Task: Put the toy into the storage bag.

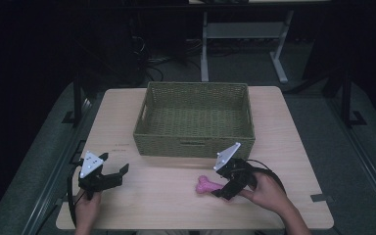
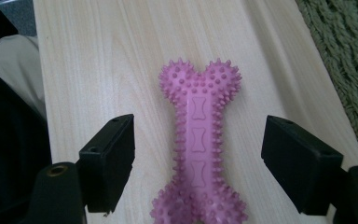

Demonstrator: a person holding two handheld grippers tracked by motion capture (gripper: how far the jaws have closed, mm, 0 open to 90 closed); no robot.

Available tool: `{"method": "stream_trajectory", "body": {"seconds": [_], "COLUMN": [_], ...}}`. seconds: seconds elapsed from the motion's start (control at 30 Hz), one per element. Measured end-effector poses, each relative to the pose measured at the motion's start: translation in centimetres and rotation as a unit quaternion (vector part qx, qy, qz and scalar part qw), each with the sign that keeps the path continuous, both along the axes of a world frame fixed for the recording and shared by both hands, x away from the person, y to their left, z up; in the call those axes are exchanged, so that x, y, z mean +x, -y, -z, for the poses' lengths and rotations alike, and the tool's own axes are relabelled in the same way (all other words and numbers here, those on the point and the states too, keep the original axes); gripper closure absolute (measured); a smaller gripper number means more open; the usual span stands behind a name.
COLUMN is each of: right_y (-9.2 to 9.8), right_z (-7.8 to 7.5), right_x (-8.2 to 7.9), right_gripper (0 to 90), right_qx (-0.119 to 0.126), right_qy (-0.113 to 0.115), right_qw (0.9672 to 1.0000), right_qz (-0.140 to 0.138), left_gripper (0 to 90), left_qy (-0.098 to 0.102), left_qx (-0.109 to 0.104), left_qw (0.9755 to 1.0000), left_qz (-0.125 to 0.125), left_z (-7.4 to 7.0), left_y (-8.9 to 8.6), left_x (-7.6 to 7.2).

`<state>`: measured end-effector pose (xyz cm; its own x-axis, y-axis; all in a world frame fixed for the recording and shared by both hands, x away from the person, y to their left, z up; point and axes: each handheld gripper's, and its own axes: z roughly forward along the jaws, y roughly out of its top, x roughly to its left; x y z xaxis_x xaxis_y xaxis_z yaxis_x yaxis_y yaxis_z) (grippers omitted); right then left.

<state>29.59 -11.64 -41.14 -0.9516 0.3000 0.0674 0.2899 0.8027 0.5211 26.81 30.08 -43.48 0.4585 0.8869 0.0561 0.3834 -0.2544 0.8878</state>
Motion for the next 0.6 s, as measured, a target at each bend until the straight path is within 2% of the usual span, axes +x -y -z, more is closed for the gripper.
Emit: {"method": "stream_trajectory", "body": {"seconds": [0.6], "right_y": [-1.3], "right_z": [1.3], "right_x": [0.7], "right_gripper": [41.9], "right_qx": [-0.042], "right_qy": [-0.012], "right_qw": [0.9990], "right_qz": [-0.013], "left_gripper": [13.3], "left_qy": [0.000], "left_qx": [-0.001], "left_qw": [1.0000], "left_qz": [-0.001], "left_z": [0.0], "left_y": [-0.2], "left_x": [0.0]}}
